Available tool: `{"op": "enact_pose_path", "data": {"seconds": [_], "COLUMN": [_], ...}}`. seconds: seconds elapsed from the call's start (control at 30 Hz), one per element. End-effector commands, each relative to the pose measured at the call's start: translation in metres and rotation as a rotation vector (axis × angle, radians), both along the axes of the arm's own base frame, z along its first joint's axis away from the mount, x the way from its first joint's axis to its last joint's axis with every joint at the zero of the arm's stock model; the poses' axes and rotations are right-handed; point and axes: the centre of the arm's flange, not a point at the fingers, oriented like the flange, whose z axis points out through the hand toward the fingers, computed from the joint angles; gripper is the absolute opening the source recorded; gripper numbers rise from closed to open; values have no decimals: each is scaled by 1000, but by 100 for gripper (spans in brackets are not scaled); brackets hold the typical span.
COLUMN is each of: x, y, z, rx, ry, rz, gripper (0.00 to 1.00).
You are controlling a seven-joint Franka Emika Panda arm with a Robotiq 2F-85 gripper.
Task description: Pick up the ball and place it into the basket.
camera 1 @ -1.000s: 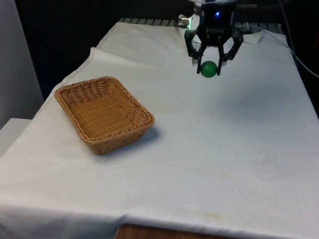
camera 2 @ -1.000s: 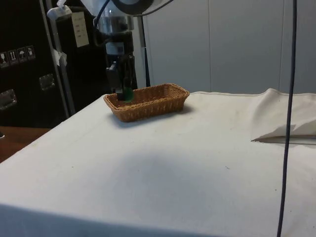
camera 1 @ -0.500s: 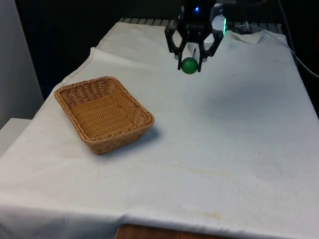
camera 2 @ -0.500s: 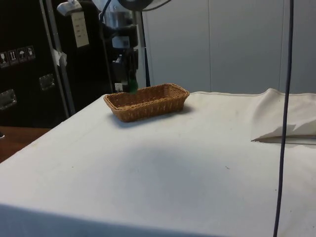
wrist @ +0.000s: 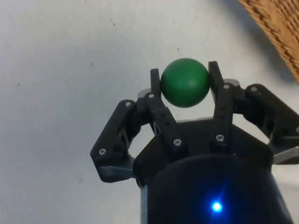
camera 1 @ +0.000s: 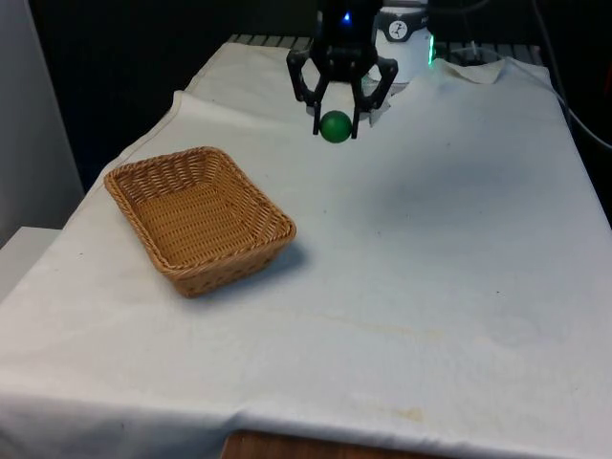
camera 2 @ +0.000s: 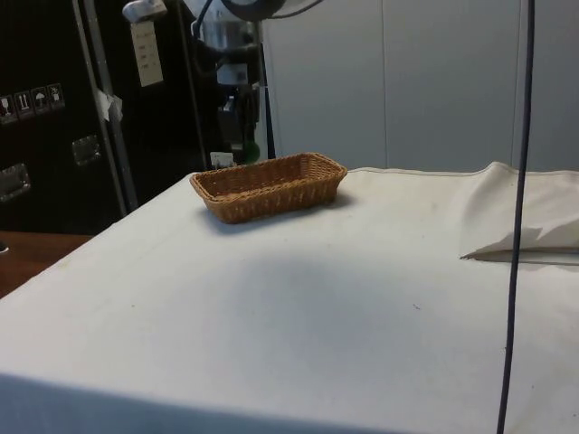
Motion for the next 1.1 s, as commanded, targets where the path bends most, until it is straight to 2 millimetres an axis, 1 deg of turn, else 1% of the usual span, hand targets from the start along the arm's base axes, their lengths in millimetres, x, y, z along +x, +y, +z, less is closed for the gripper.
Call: {"op": "enact_pose_path", "data": {"seconds": [0.0, 0.1, 0.13, 0.17, 0.33, 0.37, 0.43, 0.47, 0.5, 0.77, 0.8, 0.87, 0.9, 1.07], "x": [0, 0, 1, 1, 3, 4, 5, 6, 4, 20, 19, 22, 23, 24], "y": [-2, -10, -16, -17, -31, -38, -43, -47, -45, -72, -69, -77, -83, -97], "z": [-3, -8, -12, -13, -22, -26, -29, -29, -31, -30, -30, -31, -32, -40], "rx": [12, 18, 23, 13, 33, 35, 36, 35, 26, 6, -2, -5, -15, -30], "ry": [-14, -25, -31, -22, -44, -50, -55, -58, -50, -62, -63, -63, -61, -62], "rz": [7, 8, 9, 5, 3, 3, 2, 1, -2, -4, -7, -4, -5, -9], "gripper": [1, 1, 1, 1, 1, 1, 1, 1, 1, 1, 1, 1, 1, 1]}}
